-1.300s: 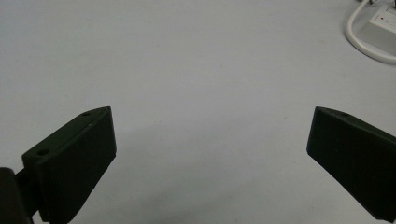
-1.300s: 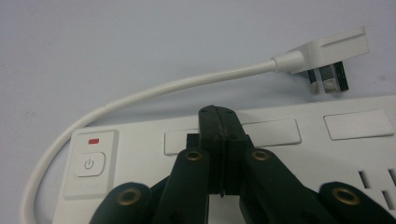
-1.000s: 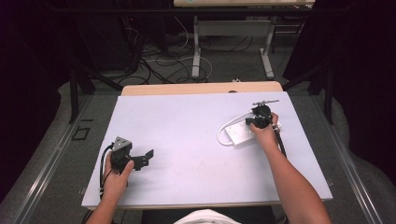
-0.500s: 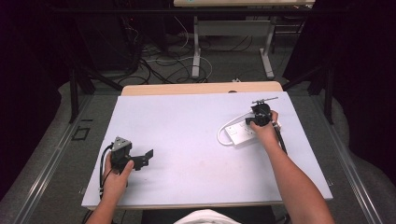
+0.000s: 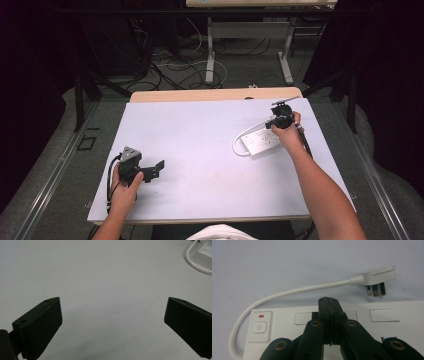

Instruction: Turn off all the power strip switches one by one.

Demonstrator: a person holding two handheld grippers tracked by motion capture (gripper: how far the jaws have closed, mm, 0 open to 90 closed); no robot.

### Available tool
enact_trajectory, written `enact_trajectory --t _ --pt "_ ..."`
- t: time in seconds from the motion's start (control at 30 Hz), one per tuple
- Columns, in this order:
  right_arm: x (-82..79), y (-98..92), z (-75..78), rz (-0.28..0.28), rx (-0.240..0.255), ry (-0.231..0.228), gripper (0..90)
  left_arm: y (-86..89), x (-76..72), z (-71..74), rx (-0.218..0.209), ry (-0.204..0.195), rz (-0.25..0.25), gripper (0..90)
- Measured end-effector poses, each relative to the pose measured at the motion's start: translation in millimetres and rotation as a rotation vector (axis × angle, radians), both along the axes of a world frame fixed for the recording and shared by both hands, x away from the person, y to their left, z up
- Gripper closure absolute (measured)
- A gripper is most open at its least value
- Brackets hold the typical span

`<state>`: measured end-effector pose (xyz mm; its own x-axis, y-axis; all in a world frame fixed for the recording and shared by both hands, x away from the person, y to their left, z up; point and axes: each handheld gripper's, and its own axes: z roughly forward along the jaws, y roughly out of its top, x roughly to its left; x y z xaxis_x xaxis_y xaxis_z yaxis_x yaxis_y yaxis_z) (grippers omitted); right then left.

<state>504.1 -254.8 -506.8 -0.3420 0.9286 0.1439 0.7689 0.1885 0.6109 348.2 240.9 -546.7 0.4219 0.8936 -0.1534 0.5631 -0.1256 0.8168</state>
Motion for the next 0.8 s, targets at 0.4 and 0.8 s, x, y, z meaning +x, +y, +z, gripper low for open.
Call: enact_trajectory --t 0.4,0.8 --pt "9.0 -19.8 -1.6 -0.06 0.012 0.03 90.0 -0.1 0.1 -0.5 0.0 0.003 0.0 1.6" --pt "13.7 -24.2 -6.8 -0.084 0.013 0.044 90.0 -0.8 0.0 -0.8 -0.003 0.006 0.001 1.7"
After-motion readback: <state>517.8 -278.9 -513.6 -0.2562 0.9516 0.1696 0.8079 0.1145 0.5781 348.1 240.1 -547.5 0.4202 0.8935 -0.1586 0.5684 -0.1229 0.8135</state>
